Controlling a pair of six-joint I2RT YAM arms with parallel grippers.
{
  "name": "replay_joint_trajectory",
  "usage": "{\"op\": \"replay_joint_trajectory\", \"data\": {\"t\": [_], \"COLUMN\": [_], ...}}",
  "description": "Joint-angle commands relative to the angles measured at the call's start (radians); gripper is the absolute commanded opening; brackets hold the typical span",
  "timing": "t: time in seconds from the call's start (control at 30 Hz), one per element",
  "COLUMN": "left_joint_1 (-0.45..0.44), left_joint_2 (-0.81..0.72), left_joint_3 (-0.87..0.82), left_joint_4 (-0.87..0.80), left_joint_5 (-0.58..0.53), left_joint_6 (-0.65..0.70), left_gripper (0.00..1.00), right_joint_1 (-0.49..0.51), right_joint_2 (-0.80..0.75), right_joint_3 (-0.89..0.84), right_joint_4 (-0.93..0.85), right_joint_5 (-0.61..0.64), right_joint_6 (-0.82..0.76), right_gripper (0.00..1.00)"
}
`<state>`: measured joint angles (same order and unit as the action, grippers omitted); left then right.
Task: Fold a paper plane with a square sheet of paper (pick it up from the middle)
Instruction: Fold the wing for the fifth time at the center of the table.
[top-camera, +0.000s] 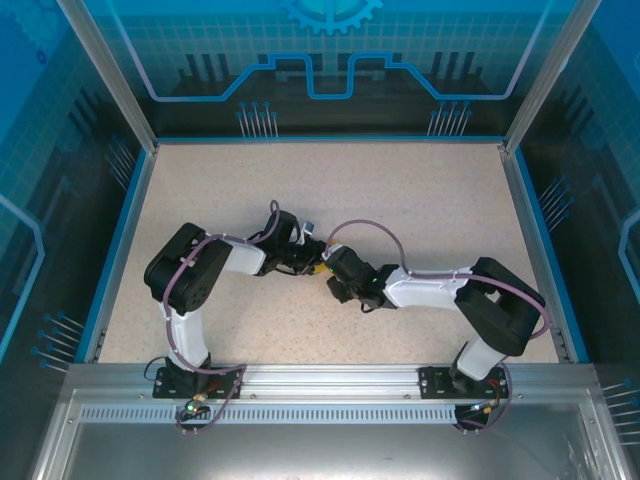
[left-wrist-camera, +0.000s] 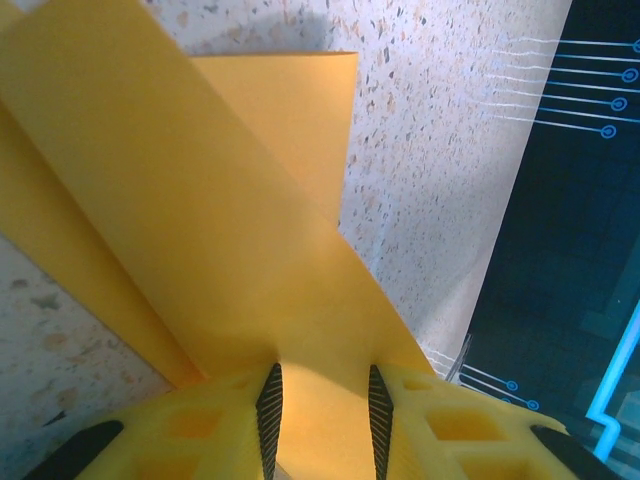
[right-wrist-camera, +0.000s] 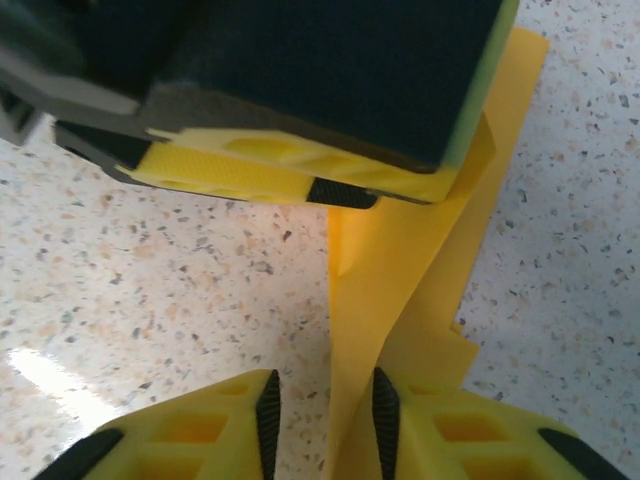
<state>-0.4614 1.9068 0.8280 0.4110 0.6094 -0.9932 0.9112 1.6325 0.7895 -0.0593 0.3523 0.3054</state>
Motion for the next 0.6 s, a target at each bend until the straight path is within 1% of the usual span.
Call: {"op": "replay_joint_trajectory", "data": {"t": [0.0, 0.13, 0.3, 0.43, 0.57], "left_joint_1": [-0.006, -0.006, -0.006, -0.006, -0.006], "left_joint_2": [0.014, 0.014, 0.015, 0.015, 0.015], "left_joint_3": [0.023, 0.026, 0.03, 0.034, 0.037], "left_joint_4": [-0.03, -0.037, -0.041, -0.047, -0.051], "left_joint_5": [-0.012, -0.012, -0.012, -0.013, -0.013], "left_joint_6": [0.01, 0.013, 0.015, 0.018, 0.02], "left_gripper": [0.31, 0.31, 0.31, 0.31, 0.31], "right_joint_1": [0.012, 0.014, 0.014, 0.012, 0.008], "right_joint_2": [0.018, 0.022, 0.03, 0.037, 0.039], "right_joint_3": [0.018, 0.006, 0.004, 0.003, -0.002], "right_joint_4": [-0.018, -0.017, -0.025, -0.031, -0.031], "right_joint_5": [0.056, 0.066, 0.059, 0.059, 0.052], "right_joint_6": [-0.022, -0.023, -0.02, -0.012, -0.001], "right_gripper": [0.29, 0.26, 0.2, 0.19, 0.2]}}
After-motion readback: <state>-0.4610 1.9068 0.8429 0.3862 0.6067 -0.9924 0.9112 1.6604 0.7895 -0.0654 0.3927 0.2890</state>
